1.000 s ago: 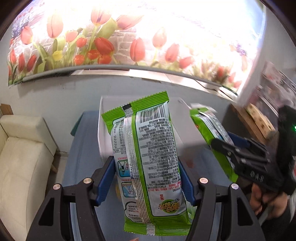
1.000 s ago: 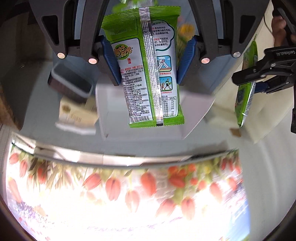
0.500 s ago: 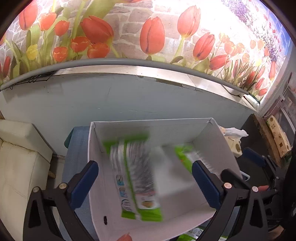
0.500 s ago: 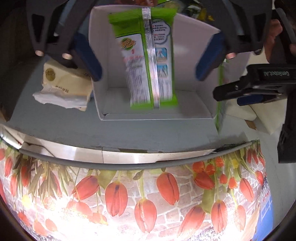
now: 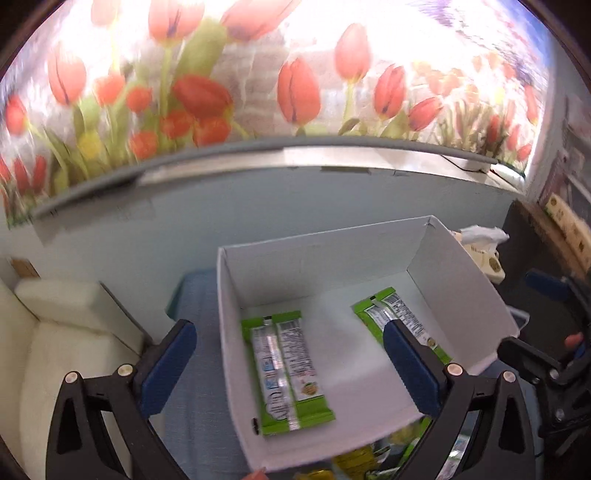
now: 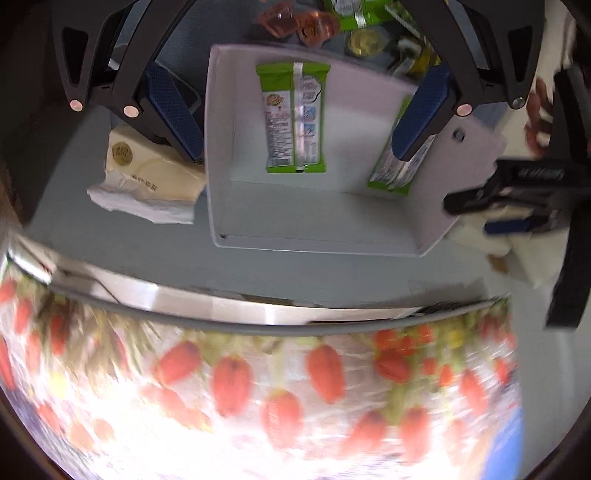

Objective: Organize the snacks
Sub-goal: 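Carry the green packet into the white box with the left tool while the right tool carries another, then grasp the large green snack packet with the right tool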

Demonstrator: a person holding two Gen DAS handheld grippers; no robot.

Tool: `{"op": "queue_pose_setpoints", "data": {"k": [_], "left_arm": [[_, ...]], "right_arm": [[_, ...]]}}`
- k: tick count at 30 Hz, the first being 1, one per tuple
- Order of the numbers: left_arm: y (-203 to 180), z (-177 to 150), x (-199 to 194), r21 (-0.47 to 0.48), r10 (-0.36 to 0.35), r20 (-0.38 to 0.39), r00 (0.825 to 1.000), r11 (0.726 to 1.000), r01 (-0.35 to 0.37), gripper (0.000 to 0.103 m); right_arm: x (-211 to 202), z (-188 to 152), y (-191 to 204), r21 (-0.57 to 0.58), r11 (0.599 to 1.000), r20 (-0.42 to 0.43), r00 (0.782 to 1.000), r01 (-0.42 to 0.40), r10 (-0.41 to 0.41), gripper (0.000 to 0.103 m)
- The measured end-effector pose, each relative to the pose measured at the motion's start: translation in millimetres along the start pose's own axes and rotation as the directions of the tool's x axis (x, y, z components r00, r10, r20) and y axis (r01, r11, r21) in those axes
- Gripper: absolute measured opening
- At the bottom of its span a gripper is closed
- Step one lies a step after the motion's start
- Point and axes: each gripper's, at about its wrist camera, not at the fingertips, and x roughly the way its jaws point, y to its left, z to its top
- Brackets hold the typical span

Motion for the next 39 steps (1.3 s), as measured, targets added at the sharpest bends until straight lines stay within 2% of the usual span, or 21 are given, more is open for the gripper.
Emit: {"op": "queue_pose_setpoints", "data": {"k": [3,5,6,11,16,20,25,29,33,39], "left_arm": [[-14.2,-26.0,-31.8,0.080,-0.012,0.020,1.000,0.997,0.010,0.103],[-23.2,-47.7,-53.2,0.108,-0.046,0.001,0.999,0.993,0.046,0.103],[-27.4,-63.2,-68.1,0.113,-0.098,-0.009,0.995,0.989,0.098,0.103],[-30.0,-126.2,-120.0,0.006,-0.209,-0.006,0.978,0.978,0.209,0.103],[-28.2,-192.7,-154.9,-0.101,-0.246,0.003,0.969,0.964,0.245,0.103],[-31.4,-230.6,-172.4,-0.109,-0.219,-0.025,0.975,0.971,0.215,0.103],[-32.5,-246.9,-187.2,-0.081,-0.209,-0.030,0.977,0.975,0.206,0.103],[-30.6,-246.2,-196.2,-0.078,-0.205,-0.020,0.978,0.976,0.203,0.103],[-29.8,-246.6,-204.7,-0.071,-0.198,-0.010,0.980,0.978,0.196,0.103],[-29.6,-251.6,-210.5,-0.074,-0.206,-0.007,0.979,0.976,0.205,0.103]], "right_arm": [[-34.1,-25.5,16.6,-0.082,0.996,0.046,0.998,-0.033,0.036,0.103],[-51.9,-45.4,25.9,-0.110,0.992,0.009,0.998,-0.062,0.063,0.103],[-59.7,-54.9,29.1,-0.111,0.992,-0.007,0.998,-0.066,0.065,0.103],[-100.4,-115.1,34.2,0.020,0.992,-0.027,0.992,-0.124,0.124,0.103],[-132.5,-161.8,39.7,0.113,0.986,0.007,0.992,-0.126,0.126,0.103],[-150.1,-186.5,44.4,0.169,0.979,0.022,0.994,-0.113,0.110,0.103],[-149.4,-198.7,45.8,0.192,0.979,-0.015,0.997,-0.070,0.074,0.103],[-133.3,-194.4,47.7,0.132,0.990,-0.042,0.998,-0.051,0.057,0.103],[-99.2,-181.9,52.0,0.011,0.999,-0.084,0.996,-0.034,0.035,0.103],[-45.7,-167.9,49.9,-0.069,0.997,-0.152,0.988,-0.042,0.031,0.103]]}}
